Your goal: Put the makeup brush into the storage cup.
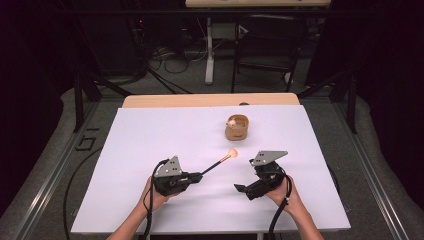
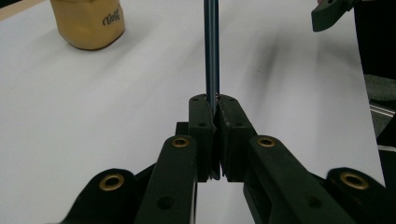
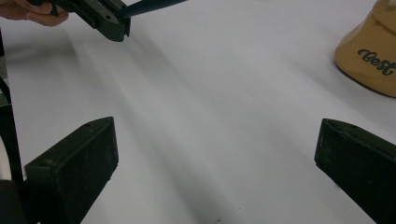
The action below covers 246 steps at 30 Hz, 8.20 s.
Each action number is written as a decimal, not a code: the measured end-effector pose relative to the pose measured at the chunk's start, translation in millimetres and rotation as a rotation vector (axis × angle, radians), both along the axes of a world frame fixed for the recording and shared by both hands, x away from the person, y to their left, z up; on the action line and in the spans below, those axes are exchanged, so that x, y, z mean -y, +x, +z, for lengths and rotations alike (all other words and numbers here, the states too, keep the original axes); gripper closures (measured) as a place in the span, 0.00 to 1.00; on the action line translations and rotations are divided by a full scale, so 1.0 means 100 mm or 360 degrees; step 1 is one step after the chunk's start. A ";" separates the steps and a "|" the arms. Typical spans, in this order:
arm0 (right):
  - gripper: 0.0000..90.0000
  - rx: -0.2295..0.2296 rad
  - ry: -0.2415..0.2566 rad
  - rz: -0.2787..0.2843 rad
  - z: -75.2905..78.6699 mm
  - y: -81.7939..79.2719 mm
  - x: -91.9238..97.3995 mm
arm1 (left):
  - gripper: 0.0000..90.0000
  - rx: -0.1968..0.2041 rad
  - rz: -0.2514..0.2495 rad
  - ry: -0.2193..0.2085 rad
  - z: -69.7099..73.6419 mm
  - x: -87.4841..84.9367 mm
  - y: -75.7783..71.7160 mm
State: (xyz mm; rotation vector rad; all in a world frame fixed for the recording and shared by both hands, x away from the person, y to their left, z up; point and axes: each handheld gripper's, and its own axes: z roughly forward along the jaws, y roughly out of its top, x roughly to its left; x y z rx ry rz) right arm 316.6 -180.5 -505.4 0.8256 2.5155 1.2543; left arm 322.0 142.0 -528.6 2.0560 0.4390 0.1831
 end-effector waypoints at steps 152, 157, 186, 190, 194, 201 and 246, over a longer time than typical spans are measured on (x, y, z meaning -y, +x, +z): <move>0.93 0.0265 0.0345 -0.0388 0.34 -0.04 0.24 | 0.00 0.0149 0.0460 -0.0110 -0.10 -0.74 -0.08; 0.93 0.0278 0.0331 -0.0425 0.36 -0.03 0.31 | 0.00 0.0141 0.0488 -0.0119 -0.12 -0.81 -0.10; 0.93 0.0338 0.0240 -0.0553 0.51 0.13 0.50 | 0.00 0.0140 0.0540 -0.0091 -0.14 -0.87 -0.07; 0.93 0.0340 0.0211 -0.0546 0.56 0.19 0.48 | 0.00 0.0150 0.0537 -0.0080 -0.13 -0.88 -0.07; 0.93 0.0340 0.0191 -0.0539 0.62 0.24 0.46 | 0.00 0.0156 0.0537 -0.0077 -0.13 -0.88 -0.07; 0.93 0.0333 0.0181 -0.0544 0.73 0.34 0.45 | 0.00 0.0153 0.0547 -0.0077 -0.13 -0.88 -0.07; 0.93 0.0382 0.0098 -0.0517 1.08 0.85 0.24 | 0.00 0.0139 0.0523 -0.0070 -0.13 -0.88 -0.05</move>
